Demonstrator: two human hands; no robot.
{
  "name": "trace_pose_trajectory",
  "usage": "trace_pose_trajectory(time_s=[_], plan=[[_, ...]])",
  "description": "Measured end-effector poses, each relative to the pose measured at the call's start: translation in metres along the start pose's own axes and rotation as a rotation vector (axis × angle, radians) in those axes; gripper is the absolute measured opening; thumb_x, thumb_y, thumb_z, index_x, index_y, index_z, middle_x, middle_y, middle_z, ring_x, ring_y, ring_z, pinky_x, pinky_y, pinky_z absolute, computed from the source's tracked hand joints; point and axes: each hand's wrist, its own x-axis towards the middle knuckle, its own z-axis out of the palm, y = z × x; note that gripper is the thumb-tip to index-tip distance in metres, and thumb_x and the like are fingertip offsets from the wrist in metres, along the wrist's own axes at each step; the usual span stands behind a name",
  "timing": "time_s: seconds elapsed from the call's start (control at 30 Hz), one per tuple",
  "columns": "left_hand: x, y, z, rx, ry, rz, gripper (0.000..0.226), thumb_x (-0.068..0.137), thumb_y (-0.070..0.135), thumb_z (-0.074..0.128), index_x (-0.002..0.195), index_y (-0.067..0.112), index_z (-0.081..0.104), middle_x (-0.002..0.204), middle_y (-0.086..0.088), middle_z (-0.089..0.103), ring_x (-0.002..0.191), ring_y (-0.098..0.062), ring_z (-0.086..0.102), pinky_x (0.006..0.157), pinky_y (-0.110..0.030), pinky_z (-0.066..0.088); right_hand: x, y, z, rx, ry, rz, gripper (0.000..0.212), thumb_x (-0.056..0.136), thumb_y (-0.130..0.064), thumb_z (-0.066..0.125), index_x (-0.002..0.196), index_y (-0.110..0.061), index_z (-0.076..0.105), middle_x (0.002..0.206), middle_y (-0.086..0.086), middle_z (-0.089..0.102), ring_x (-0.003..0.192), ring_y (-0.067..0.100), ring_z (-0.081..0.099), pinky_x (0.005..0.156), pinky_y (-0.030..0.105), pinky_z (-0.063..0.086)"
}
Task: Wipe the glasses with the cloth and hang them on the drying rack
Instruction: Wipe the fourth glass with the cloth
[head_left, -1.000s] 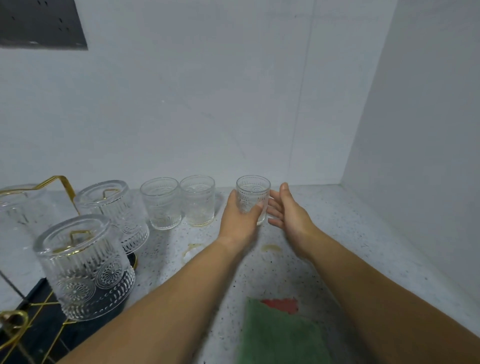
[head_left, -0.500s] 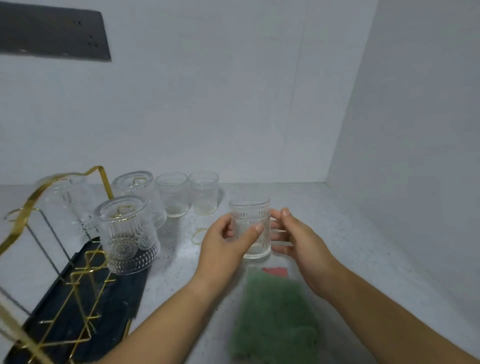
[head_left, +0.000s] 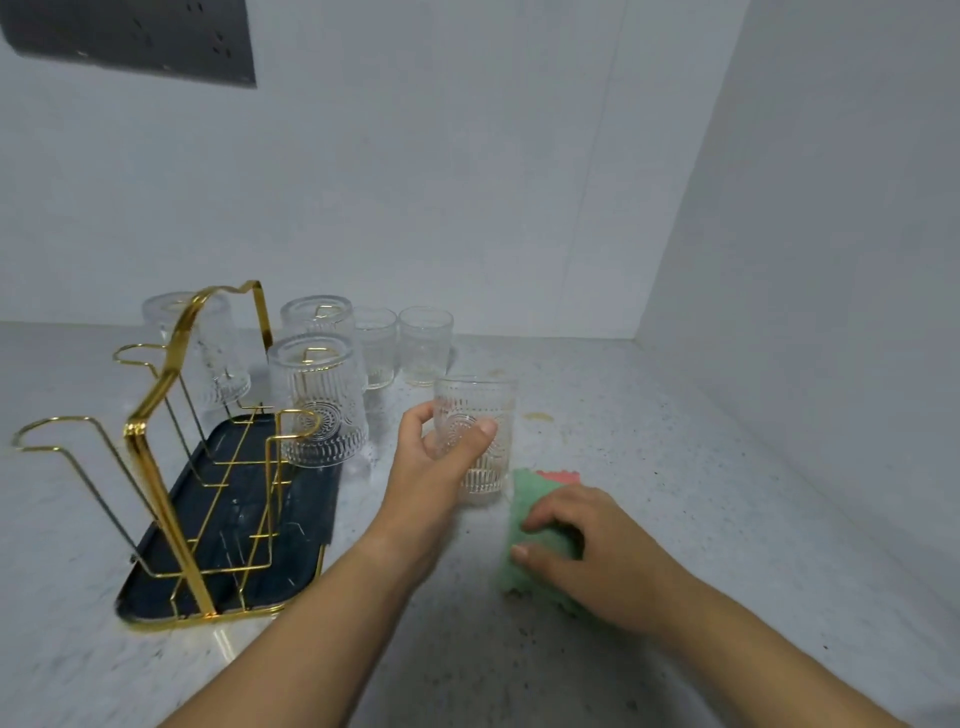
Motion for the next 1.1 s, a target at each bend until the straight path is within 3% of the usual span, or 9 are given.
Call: trace_pose_trajectory(time_s=[0.13, 0.27, 0.4, 0.63, 0.73, 0.8, 0.9, 1.03, 1.1], plan=[[0.0, 0.0, -0.006, 0.013, -0.009, -0.021, 0.077, 0.064, 0.04, 0.095, 0.127, 0.023, 0.054, 0.113, -0.008, 0.078, 0.093, -0.021, 0.074, 0.08, -0.041, 0.056, 0.006, 0.004, 0.005, 0.052, 0.082, 0.023, 0.034, 0.085, -0.054, 0.074, 0.112, -0.033, 0.071, 0.122, -0.023, 0.057, 0.129, 0.001, 0.043, 0.111, 0.018, 0.03], [-0.003, -0.002, -0.009, 0.035, -0.047, -0.022, 0.067, 0.07, 0.035, 0.095, 0.122, 0.026, 0.055, 0.105, 0.0, 0.08, 0.093, -0.018, 0.075, 0.081, -0.038, 0.057, 0.005, 0.006, 0.002, 0.013, 0.012, 0.037, 0.038, 0.083, -0.054, 0.076, 0.115, -0.034, 0.071, 0.132, -0.025, 0.049, 0.134, -0.002, 0.034, 0.107, 0.01, 0.02], [-0.001, -0.005, -0.01, 0.084, -0.096, -0.033, 0.07, 0.066, 0.046, 0.09, 0.124, 0.027, 0.054, 0.113, -0.006, 0.08, 0.107, -0.029, 0.076, 0.097, -0.05, 0.058, -0.001, 0.008, 0.002, 0.073, -0.023, 0.054, 0.028, 0.078, -0.052, 0.083, 0.101, -0.044, 0.07, 0.139, -0.027, 0.046, 0.133, -0.006, 0.033, 0.113, 0.018, 0.023], [-0.001, -0.003, -0.01, 0.089, -0.128, -0.044, 0.064, 0.077, 0.036, 0.088, 0.129, 0.021, 0.053, 0.109, -0.008, 0.081, 0.097, -0.023, 0.076, 0.092, -0.046, 0.058, 0.007, 0.012, 0.015, 0.134, 0.08, 0.061, 0.012, 0.083, -0.045, 0.08, 0.08, -0.038, 0.071, 0.131, -0.025, 0.056, 0.126, -0.003, 0.043, 0.11, 0.027, 0.029], [-0.003, 0.0, -0.008, 0.07, -0.14, -0.054, 0.069, 0.075, 0.036, 0.086, 0.131, 0.018, 0.052, 0.109, -0.008, 0.081, 0.095, -0.024, 0.077, 0.084, -0.041, 0.06, 0.008, 0.008, 0.01, 0.406, 0.133, 0.108, 0.009, 0.088, -0.025, 0.08, 0.08, -0.022, 0.076, 0.112, -0.01, 0.074, 0.11, -0.001, 0.064, 0.099, 0.025, 0.043], [-0.004, 0.0, -0.008, 0.061, -0.148, -0.06, 0.068, 0.073, 0.036, 0.083, 0.131, 0.017, 0.052, 0.108, -0.007, 0.081, 0.093, -0.022, 0.078, 0.075, -0.034, 0.061, 0.008, 0.003, 0.003, 0.653, 0.197, 0.194, 0.011, 0.091, -0.021, 0.076, 0.08, -0.018, 0.077, 0.099, -0.002, 0.078, 0.094, 0.013, 0.073, 0.09, 0.031, 0.053], [-0.003, -0.002, -0.009, 0.046, -0.16, -0.082, 0.066, 0.079, 0.035, 0.089, 0.131, 0.018, 0.053, 0.111, -0.008, 0.08, 0.094, -0.025, 0.078, 0.072, -0.033, 0.061, 0.009, -0.01, -0.01, 1.026, 0.321, 0.35, 0.014, 0.094, -0.025, 0.071, 0.085, -0.014, 0.072, 0.078, 0.007, 0.072, 0.069, 0.02, 0.064, 0.07, 0.036, 0.049], [-0.002, -0.005, -0.007, 0.048, -0.171, -0.081, 0.069, 0.075, 0.043, 0.084, 0.131, 0.019, 0.053, 0.118, -0.014, 0.078, 0.105, -0.034, 0.076, 0.086, -0.049, 0.059, 0.015, -0.035, -0.026, 1.514, 0.4, 0.361, 0.02, 0.101, -0.027, 0.06, 0.1, -0.008, 0.065, 0.092, 0.018, 0.074, 0.084, 0.032, 0.07, 0.08, 0.046, 0.056], [-0.003, -0.006, -0.005, 0.037, -0.171, -0.068, 0.071, 0.073, 0.046, 0.085, 0.13, 0.019, 0.052, 0.119, -0.015, 0.077, 0.105, -0.035, 0.075, 0.093, -0.055, 0.058, 0.016, -0.051, -0.019, 1.586, 0.356, 0.325, 0.026, 0.103, -0.027, 0.054, 0.11, -0.005, 0.068, 0.108, 0.023, 0.074, 0.098, 0.039, 0.071, 0.089, 0.054, 0.056]])
